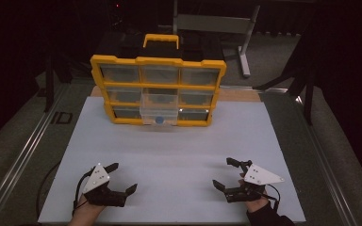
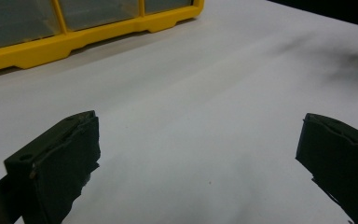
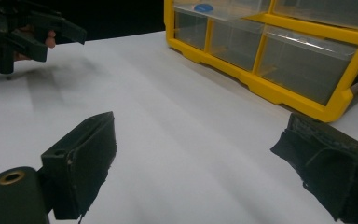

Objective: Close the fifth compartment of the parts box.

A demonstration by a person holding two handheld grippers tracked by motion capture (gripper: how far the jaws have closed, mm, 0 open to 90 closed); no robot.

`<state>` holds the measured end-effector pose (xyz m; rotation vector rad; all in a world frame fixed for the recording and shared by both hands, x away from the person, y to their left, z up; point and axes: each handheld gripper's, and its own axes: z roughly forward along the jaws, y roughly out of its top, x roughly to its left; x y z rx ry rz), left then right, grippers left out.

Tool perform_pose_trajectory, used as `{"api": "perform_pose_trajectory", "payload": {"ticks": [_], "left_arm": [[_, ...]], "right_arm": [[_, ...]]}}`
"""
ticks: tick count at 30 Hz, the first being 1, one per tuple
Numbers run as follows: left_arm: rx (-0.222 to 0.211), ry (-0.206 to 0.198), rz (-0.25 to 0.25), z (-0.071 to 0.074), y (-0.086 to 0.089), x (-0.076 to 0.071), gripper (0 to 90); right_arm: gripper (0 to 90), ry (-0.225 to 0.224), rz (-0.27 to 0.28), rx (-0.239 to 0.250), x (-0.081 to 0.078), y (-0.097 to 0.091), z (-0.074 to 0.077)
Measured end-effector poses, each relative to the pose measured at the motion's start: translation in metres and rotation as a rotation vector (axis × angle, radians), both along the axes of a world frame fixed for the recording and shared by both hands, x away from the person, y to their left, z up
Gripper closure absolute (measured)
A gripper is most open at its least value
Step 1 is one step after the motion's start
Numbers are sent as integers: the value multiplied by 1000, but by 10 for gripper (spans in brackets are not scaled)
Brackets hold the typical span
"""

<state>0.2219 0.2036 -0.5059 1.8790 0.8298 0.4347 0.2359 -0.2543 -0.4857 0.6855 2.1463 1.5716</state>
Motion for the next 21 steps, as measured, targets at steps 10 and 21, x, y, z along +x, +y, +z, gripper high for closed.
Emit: {"api": "perform_pose_trajectory", "payload": {"ticks": [10, 21], "left_arm": [[-6, 2, -4, 0, 0, 0, 0], [-8, 9, -8, 0, 0, 0, 0]], "right_arm": [[99, -29, -35, 15, -7, -1, 18], [98, -55, -95, 20, -14, -1, 46]]}}
